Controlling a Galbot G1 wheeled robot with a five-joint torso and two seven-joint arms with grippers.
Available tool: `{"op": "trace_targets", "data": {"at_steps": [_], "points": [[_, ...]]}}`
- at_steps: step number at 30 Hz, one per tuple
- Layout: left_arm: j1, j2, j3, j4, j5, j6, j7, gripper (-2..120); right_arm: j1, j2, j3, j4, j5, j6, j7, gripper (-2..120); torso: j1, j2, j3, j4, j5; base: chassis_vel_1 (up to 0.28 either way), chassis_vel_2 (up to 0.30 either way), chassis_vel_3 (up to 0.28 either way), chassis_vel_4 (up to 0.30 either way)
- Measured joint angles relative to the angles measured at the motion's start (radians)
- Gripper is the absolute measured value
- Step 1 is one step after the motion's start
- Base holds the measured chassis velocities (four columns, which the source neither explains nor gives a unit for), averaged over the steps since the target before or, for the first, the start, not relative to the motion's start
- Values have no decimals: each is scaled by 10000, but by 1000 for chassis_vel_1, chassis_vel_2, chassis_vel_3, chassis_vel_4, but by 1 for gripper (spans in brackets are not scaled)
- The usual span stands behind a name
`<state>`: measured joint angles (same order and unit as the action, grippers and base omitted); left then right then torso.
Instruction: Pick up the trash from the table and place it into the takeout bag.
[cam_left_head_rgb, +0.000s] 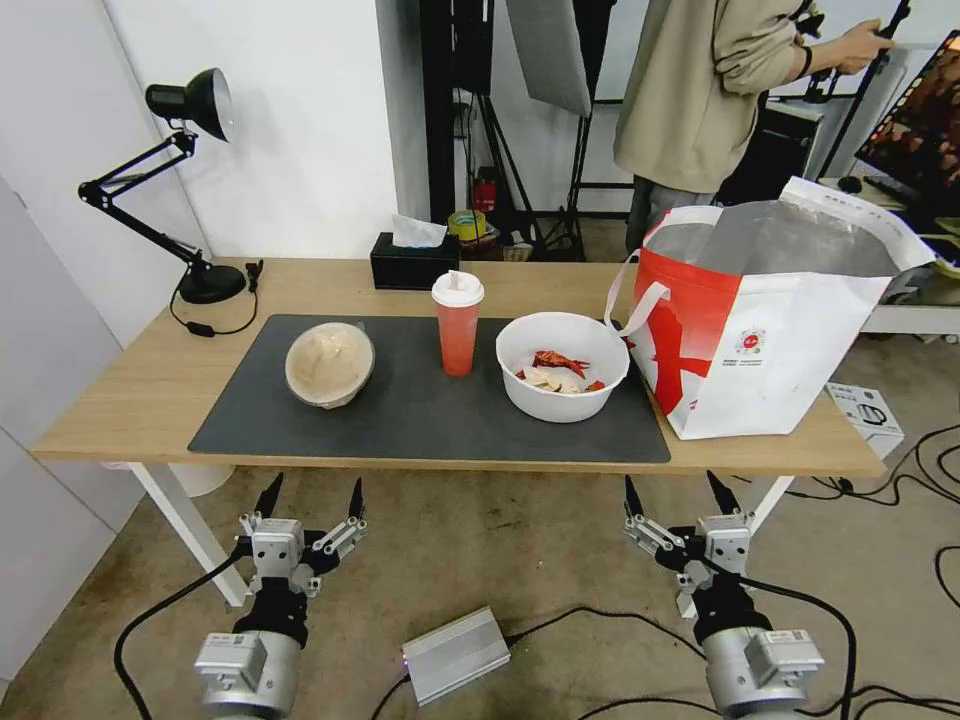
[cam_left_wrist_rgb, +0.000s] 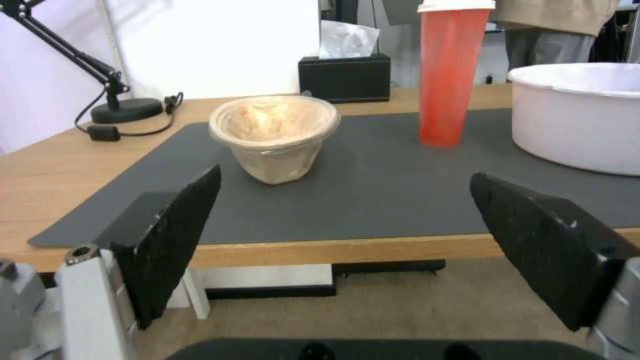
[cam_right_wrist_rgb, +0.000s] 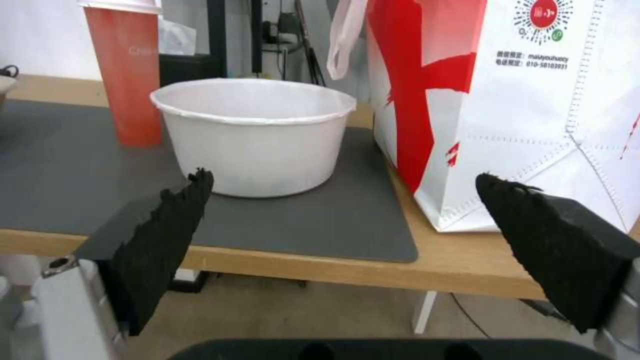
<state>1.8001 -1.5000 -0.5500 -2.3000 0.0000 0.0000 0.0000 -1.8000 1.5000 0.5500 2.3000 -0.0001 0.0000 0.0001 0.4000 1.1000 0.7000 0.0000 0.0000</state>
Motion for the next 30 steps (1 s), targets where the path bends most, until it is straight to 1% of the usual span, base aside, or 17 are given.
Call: {"op": "trace_targets", "data": {"at_steps": [10,13,14,15,16,17,19,20,23,24,25,26,27,28,29,30], "points": [[-2,-3,0,12,0,-7,0,100,0,0,0,0,0,0,0,100,0,0,0,0,0,0,0,0,0],[-54,-78,34,291,12,-281,-51,100,67,-43,-11,-135,-8,33,23,100,0,0,-1,1,-2,0,0,0,0],[-72,-101,32,374,15,-393,-75,100,103,-72,-24,-210,-18,73,39,100,1,0,1,-2,0,0,0,0,0],[-72,-101,32,374,15,-393,-75,100,103,-72,-24,-210,-18,73,39,100,1,0,1,-2,0,0,0,0,0],[-113,-153,56,548,18,-584,-131,100,223,-145,-48,-412,-44,154,94,100,-1,1,0,-2,4,0,0,0,0],[-166,-236,104,813,27,-860,-210,100,372,-244,-85,-686,-87,273,168,100,-1,0,1,-1,-1,0,0,0,0],[-314,-426,206,1415,50,-1528,-399,100,743,-482,-182,-1335,-191,561,338,100,0,0,0,0,2,0,0,0,0],[-314,-426,206,1415,50,-1528,-399,100,743,-482,-182,-1335,-191,561,338,100,0,0,0,0,2,0,0,0,0],[-551,-750,388,2446,89,-2666,-715,100,1370,-872,-337,-2428,-363,1046,647,100,0,-1,1,0,2,0,0,0,0],[-551,-750,388,2446,89,-2666,-715,100,1370,-872,-337,-2428,-363,1046,647,100,0,-1,1,0,2,0,0,0,0],[-627,-858,451,2787,99,-3024,-819,100,1599,-1017,-400,-2836,-431,1235,754,100,0,-2,1,0,0,0,0,0,0],[-654,-906,490,2933,108,-3188,-859,100,1795,-1144,-443,-3180,-489,1386,853,100,0,-2,2,0,-2,0,0,0,0],[-661,-931,485,2988,92,-3395,-846,100,2015,-1301,-484,-3558,-601,1607,926,100,0,-2,1,0,5,0,0,0,0],[-571,-929,415,2920,35,-3750,-610,100,2064,-1531,-413,-3623,-815,1925,834,100,3,-3,3,1,12,0,0,0,0],[-571,-929,415,2920,35,-3750,-610,100,2064,-1531,-413,-3623,-815,1925,834,100,3,-3,3,1,12,0,0,0,0],[-476,-926,354,2826,5,-3968,-452,100,2084,-1717,-304,-3570,-955,2142,758,100,4,-3,1,2,-1,0,0,0,0]]}}
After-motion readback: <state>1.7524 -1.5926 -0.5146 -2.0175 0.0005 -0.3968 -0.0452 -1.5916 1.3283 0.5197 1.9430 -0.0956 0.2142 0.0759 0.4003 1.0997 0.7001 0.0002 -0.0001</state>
